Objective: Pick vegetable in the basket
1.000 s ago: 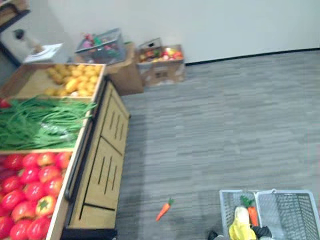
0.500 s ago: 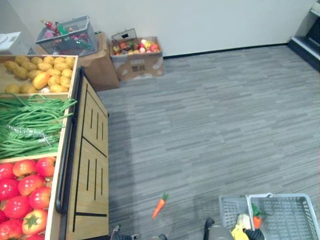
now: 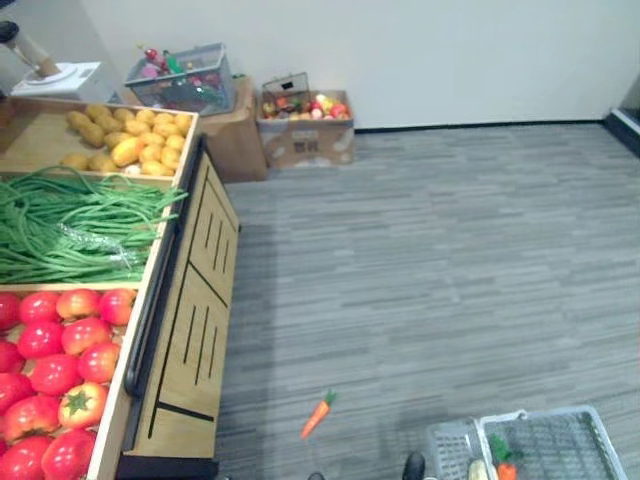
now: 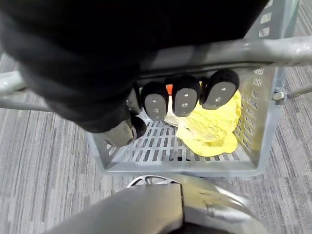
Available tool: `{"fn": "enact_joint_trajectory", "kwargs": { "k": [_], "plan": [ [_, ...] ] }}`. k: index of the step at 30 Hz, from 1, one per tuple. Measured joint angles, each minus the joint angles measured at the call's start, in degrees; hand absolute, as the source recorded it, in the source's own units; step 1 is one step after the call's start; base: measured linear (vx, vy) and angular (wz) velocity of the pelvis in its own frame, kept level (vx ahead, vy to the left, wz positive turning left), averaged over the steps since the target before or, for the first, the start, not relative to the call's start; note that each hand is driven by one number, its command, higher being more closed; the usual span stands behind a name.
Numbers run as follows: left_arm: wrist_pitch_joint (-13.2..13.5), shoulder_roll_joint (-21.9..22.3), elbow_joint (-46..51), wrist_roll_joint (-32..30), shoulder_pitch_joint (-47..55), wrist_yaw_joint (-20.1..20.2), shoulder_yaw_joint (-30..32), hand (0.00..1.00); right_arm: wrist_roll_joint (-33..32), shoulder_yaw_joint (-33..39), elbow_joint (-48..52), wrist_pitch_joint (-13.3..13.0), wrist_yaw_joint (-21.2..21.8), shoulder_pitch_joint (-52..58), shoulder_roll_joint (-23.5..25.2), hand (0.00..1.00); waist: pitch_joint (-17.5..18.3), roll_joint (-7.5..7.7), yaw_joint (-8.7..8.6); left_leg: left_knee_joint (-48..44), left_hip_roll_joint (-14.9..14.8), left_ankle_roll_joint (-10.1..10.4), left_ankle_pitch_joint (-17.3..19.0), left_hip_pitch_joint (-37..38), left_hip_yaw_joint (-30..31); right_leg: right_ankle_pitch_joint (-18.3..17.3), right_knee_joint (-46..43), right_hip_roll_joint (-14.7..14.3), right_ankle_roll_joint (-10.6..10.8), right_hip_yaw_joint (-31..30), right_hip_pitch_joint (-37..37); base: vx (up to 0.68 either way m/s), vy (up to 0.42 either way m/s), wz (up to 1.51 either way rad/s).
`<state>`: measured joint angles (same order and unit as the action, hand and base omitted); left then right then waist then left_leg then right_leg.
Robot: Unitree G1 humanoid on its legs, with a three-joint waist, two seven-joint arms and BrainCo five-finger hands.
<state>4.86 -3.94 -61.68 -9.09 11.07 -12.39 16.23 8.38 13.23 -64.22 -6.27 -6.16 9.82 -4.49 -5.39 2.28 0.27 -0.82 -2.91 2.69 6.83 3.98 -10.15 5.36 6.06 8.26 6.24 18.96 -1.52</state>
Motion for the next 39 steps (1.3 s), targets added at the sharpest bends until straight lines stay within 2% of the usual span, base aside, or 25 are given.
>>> {"fn": "enact_joint_trajectory", "kwargs": {
  "k": [3,6,10,17,19,23,34,39],
  "plan": [
    [0.03,0.08,-0.03,0.04,-0.10,-0.15,0.27,0.00,-4.76,2.56,-0.57,-0.25,-0.82,-0.34,0.26,1.00,0.25,-0.22,-0.05,0.67,0.13,0.00,0.00,0.60,-0.10,0.00,0.04,-0.06,0.00,0.00,-0.22,0.06,0.014,-0.02],
    [0.11,0.36,-1.28,4.54,-0.16,0.38,2.32,0.00,-9.84,5.49,-2.06,-0.29,-0.96,-0.47,0.46,1.00,0.36,-0.12,-0.06,0.80,0.45,0.21,0.17,1.88,-0.08,0.00,0.07,0.07,0.01,0.04,-1.41,0.01,0.006,0.00],
    [0.22,0.40,-1.64,4.65,-0.10,1.59,4.01,0.00,-13.81,10.39,-2.22,-0.28,-0.96,-0.32,0.72,1.00,0.54,0.14,-0.05,0.83,1.00,0.20,0.17,2.54,0.02,0.01,0.08,0.60,0.03,0.17,-2.15,-0.04,0.023,0.01],
    [0.97,0.28,-1.57,4.64,0.30,3.61,5.00,0.00,-12.77,17.82,-1.92,0.44,-0.79,0.19,-0.14,1.00,1.37,-0.24,-0.11,0.92,1.49,-0.32,-0.15,3.73,0.11,0.07,0.09,1.12,0.22,0.07,-3.58,-0.09,-0.002,-0.01],
    [1.03,0.41,-1.56,4.64,0.58,3.96,5.03,0.00,-12.72,19.54,-1.89,0.83,-0.79,0.08,-1.57,1.00,1.83,-0.18,-0.13,1.66,1.52,-0.23,-0.21,3.48,0.05,-0.35,0.12,1.11,0.18,-0.08,-2.85,-0.09,-0.012,-0.02],
    [1.24,1.04,-1.50,4.63,1.49,4.25,4.99,0.00,-10.97,22.42,-1.87,0.89,-0.70,-0.66,-4.68,1.00,2.61,-1.16,-0.37,1.78,1.41,-0.21,-0.13,3.13,-0.15,-0.40,0.38,0.91,0.19,-0.55,-2.26,-0.02,-0.003,-0.05],
    [1.24,1.10,-1.54,4.47,1.15,6.54,4.97,0.00,-8.09,22.28,-2.48,0.89,1.84,-5.26,-5.53,1.00,3.39,-1.85,-0.61,1.65,1.31,-0.21,-0.24,3.09,0.17,0.00,0.05,0.66,0.05,-0.52,-2.03,0.07,0.005,0.01],
    [1.24,1.02,-1.54,4.47,0.35,6.57,4.98,0.00,-6.92,21.04,-3.21,0.88,2.13,-6.41,-3.13,1.00,3.77,-1.52,-0.54,1.65,1.73,-0.28,-0.14,3.93,0.40,0.00,0.05,1.12,0.05,-0.42,-2.90,-0.01,0.000,0.00]
  ]
}}
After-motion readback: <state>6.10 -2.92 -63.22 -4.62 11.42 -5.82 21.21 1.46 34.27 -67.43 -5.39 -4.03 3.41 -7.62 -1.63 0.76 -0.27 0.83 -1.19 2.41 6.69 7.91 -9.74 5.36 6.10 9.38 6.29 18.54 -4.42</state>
